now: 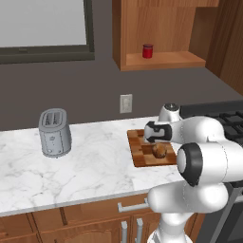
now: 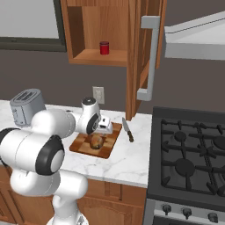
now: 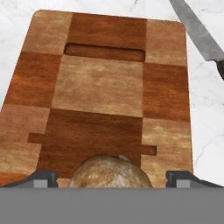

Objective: Pick the bread, place it on the cutting board, pick the jam, place it on the counter, and close the cabinet.

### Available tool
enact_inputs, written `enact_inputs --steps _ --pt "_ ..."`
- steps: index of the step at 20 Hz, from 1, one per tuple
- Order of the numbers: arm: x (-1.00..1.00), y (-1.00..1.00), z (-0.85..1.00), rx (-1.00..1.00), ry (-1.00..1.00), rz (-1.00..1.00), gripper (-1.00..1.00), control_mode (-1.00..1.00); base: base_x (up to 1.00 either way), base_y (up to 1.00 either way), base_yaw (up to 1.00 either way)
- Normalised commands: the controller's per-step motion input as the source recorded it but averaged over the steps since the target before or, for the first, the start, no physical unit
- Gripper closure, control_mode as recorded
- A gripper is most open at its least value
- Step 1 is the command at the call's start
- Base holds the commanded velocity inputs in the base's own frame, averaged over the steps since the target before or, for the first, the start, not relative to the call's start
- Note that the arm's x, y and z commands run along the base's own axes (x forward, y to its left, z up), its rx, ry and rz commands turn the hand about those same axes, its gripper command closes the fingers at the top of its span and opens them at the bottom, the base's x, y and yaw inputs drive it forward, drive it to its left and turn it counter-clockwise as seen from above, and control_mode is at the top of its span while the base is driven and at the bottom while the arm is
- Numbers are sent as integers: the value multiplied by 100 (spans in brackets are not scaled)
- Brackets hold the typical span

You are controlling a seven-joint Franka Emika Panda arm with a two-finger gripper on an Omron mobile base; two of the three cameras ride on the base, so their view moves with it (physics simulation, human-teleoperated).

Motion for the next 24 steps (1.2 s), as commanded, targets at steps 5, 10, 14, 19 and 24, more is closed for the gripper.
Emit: enact_inputs --steps 5,10,14,19,24 --pt "-1 0 19 0 -13 0 -100 -100 0 0 0" --pt "-5 0 21 0 -20 0 -100 -100 0 0 0" --pt "-1 0 18 0 -21 0 -100 -100 0 0 0" --pt "0 0 17 0 -21 0 -100 -100 0 0 0" --pt "0 0 17 0 -23 0 -100 -100 0 0 0"
